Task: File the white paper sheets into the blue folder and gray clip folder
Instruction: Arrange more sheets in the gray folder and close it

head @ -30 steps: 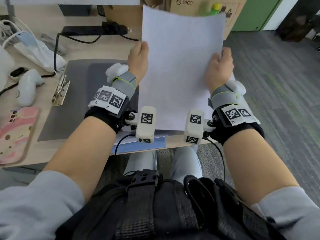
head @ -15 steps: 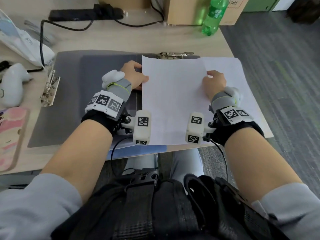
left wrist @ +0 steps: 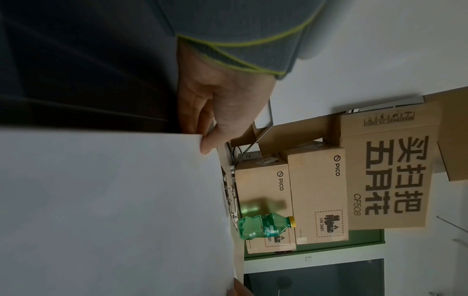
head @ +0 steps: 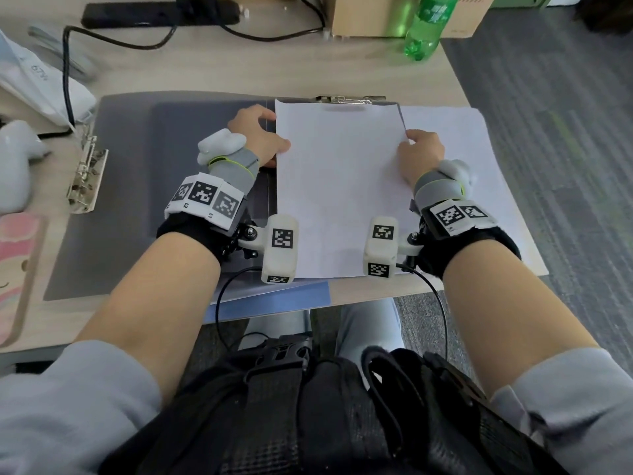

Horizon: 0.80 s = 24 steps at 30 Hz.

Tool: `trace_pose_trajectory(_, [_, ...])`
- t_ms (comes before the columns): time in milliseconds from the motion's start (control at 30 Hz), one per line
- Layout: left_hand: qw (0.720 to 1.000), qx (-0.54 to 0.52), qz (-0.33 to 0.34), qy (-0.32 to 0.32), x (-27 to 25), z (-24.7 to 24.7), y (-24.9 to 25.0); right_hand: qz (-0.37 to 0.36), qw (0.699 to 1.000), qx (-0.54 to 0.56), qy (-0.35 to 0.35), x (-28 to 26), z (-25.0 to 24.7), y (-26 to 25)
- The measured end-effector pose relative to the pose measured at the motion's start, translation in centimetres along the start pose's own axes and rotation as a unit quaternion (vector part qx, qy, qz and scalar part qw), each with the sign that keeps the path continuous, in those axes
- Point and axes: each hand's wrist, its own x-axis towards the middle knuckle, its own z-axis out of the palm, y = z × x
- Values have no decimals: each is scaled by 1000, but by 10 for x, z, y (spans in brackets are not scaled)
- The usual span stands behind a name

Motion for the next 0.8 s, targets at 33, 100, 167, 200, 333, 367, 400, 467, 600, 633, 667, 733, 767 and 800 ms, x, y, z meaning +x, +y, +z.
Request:
trace_pose_trajectory(33, [1000, -4, -5, -2, 1, 0, -1, 2, 1000, -8, 0, 1, 0, 1])
trace_pose_trajectory(100, [1000, -8, -12, -2, 3, -1, -3, 1, 1000, -30, 6, 4, 1, 2])
trace_pose_trajectory(167, [1000, -7, -9, -1, 5, -1, -4, -2, 998, -60, 11, 3, 1, 1])
trace_pose_trajectory(200, [1000, -6, -6, 0, 6, -1, -5, -4, 997, -74, 14, 3, 1, 1])
trace_pose_trajectory(333, [1000, 10, 11, 0, 9, 0, -6, -10, 991, -133, 14, 5, 4, 0])
trace_pose_trajectory(367, [1000, 13, 13, -1, 9, -1, -6, -14, 989, -146, 15, 6, 5, 0])
trace_pose_trajectory(400, [1000, 16, 15, -3, 10, -1, -7, -15, 987, -160, 17, 7, 6, 0])
trace_pose_trajectory(467, [1000, 23, 17, -8, 12, -1, -7, -18, 984, -175, 21, 7, 7, -1])
trace_pose_trajectory(600, [998, 49, 28, -14, 15, -2, -7, -24, 982, -187, 26, 8, 6, 2])
trace_pose_trajectory(633, [997, 66, 36, -18, 14, -3, -6, -27, 980, -193, 28, 8, 7, 2])
trace_pose_trajectory(667, [995, 85, 44, -20, 15, -3, -5, -30, 979, -201, 29, 9, 8, 3])
trace_pose_trajectory(733, [990, 127, 59, -19, 17, -3, -2, -40, 974, -220, 34, 10, 10, 2])
trace_pose_trajectory(767, [987, 145, 66, -17, 17, -3, 0, -43, 972, -228, 36, 11, 12, 2])
trace_pose_trajectory(800, [984, 158, 78, -16, 19, -3, 2, -41, 971, -233, 38, 12, 12, 2])
